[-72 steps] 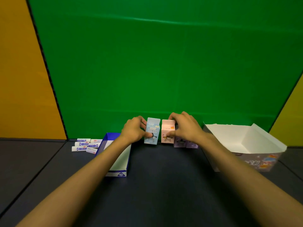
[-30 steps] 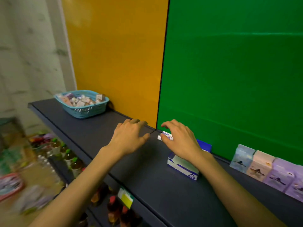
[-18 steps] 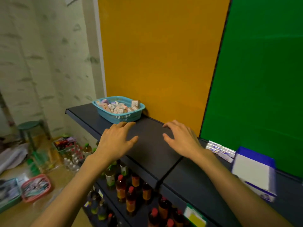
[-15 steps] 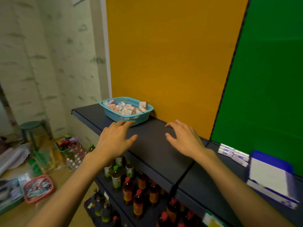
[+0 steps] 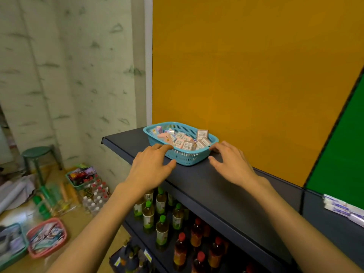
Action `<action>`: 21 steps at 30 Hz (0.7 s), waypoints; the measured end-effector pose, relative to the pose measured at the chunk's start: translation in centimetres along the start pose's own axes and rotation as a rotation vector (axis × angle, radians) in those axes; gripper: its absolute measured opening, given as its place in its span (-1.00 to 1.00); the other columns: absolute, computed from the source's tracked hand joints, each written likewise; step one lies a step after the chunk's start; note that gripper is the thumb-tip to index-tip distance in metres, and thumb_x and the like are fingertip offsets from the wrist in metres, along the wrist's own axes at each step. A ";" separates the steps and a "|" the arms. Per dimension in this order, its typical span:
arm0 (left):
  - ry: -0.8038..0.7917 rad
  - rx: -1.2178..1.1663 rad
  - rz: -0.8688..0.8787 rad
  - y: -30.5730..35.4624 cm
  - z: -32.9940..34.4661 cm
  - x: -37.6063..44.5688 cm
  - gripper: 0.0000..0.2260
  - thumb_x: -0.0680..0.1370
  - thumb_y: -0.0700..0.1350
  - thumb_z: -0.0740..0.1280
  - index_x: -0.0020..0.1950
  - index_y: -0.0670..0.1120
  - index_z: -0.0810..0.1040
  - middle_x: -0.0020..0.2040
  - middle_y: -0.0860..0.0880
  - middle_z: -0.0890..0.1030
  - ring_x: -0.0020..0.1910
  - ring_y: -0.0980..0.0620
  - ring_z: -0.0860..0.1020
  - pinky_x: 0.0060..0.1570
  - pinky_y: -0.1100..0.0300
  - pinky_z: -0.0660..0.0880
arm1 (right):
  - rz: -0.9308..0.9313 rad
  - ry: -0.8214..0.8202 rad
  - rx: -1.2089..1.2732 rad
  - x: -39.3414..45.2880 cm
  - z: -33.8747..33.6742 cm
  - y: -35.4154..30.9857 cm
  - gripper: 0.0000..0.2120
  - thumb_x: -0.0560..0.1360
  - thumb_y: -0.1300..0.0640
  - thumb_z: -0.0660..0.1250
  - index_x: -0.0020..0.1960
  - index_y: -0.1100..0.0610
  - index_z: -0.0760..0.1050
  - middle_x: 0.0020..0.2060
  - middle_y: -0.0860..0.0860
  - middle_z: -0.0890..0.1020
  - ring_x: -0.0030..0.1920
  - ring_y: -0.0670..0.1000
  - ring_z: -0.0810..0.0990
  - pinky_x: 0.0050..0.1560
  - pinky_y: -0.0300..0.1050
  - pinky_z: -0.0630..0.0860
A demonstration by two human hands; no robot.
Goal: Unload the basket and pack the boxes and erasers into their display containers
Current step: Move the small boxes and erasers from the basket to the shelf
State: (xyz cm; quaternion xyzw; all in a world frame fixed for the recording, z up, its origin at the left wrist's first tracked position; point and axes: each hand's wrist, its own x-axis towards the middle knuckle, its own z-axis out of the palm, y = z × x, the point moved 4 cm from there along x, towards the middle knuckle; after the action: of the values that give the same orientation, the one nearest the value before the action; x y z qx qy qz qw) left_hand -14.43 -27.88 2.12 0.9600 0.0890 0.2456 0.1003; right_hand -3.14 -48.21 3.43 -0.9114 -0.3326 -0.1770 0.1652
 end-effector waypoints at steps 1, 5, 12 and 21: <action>0.001 -0.001 0.003 -1.0 0.4 0.7 -0.50 0.59 0.20 0.22 0.51 0.09 0.35 0.43 0.03 0.46 0.33 -0.03 0.47 0.19 -0.06 0.51 | 0.007 0.007 0.012 1.1 0.8 -0.3 -0.68 0.58 -0.05 0.31 0.29 0.00 0.47 0.17 -0.04 0.54 0.12 -0.01 0.55 0.05 -0.03 0.54; -0.021 0.013 0.020 -5.0 2.2 4.2 -0.51 0.60 0.19 0.22 0.50 0.09 0.35 0.43 0.03 0.46 0.30 -0.02 0.49 0.14 -0.04 0.54 | 0.013 0.020 0.046 5.4 4.4 -1.5 -0.72 0.58 -0.03 0.30 0.26 0.00 0.48 0.18 -0.04 0.53 0.10 0.00 0.55 0.00 -0.05 0.52; -0.059 0.006 0.104 -11.0 3.3 14.2 -0.57 0.59 0.18 0.24 0.44 0.10 0.43 0.37 0.03 0.52 0.22 -0.02 0.54 0.05 -0.03 0.58 | 0.094 0.053 0.052 13.9 8.5 -0.7 -0.68 0.57 -0.06 0.32 0.30 -0.03 0.47 0.22 -0.06 0.55 0.17 0.00 0.55 0.15 0.08 0.54; -0.178 -0.014 0.197 -16.0 6.5 25.2 -0.63 0.60 0.14 0.24 0.38 0.09 0.47 0.30 -0.01 0.59 0.11 -0.05 0.58 0.02 -0.05 0.58 | 0.171 0.043 0.015 21.5 11.7 -0.5 -0.66 0.59 -0.05 0.30 0.33 -0.01 0.46 0.16 -0.07 0.54 0.05 -0.07 0.53 0.08 -0.03 0.53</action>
State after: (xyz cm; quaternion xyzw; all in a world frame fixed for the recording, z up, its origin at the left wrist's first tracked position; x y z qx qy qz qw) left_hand 8.58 -7.92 4.16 0.9814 -0.0165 0.1686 0.0901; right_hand 14.45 -31.14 2.48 -0.9313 -0.2511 -0.1795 0.1936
